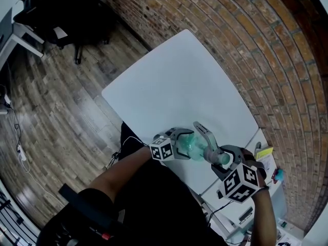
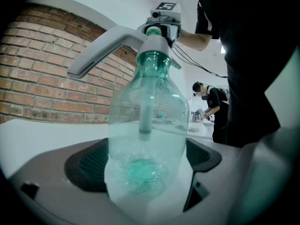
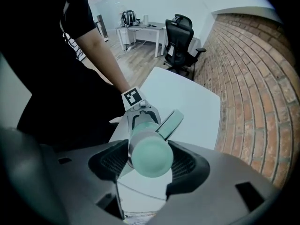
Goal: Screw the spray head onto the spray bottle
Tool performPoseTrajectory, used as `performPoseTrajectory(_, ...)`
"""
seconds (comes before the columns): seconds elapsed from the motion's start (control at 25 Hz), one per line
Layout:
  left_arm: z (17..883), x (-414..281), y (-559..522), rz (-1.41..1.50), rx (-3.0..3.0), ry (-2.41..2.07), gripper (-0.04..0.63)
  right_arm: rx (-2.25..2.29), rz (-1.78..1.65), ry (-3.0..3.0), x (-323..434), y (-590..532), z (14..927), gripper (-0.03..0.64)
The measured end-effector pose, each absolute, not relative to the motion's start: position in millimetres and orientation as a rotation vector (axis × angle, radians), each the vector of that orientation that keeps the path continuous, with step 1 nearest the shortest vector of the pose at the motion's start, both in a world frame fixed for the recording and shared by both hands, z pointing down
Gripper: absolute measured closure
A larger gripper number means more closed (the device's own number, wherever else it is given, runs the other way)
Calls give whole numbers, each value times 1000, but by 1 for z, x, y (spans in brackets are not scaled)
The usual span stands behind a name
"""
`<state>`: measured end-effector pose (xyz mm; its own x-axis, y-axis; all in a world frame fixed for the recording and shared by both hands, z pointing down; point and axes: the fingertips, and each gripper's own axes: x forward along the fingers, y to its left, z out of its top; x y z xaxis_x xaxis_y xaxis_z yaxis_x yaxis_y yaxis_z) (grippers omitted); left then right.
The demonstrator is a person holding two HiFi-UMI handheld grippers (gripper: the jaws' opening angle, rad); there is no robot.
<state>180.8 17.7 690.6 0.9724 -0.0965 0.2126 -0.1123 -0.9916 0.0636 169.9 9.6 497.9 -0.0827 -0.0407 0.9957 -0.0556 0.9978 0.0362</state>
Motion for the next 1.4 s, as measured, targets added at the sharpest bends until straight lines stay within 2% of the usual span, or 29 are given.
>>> performPoseTrajectory(0.52, 691, 181, 20, 324, 3048, -142, 83, 186, 118, -1672, 172, 11, 506, 357)
performPoseTrajectory(1.12, 691, 182, 21, 331, 3051, -142, 83, 521, 382, -1754, 171, 5, 504, 354)
performPoseTrajectory(1.4, 693, 180, 20, 335, 3044, -125, 81, 520, 372, -1782, 168, 4, 505, 354)
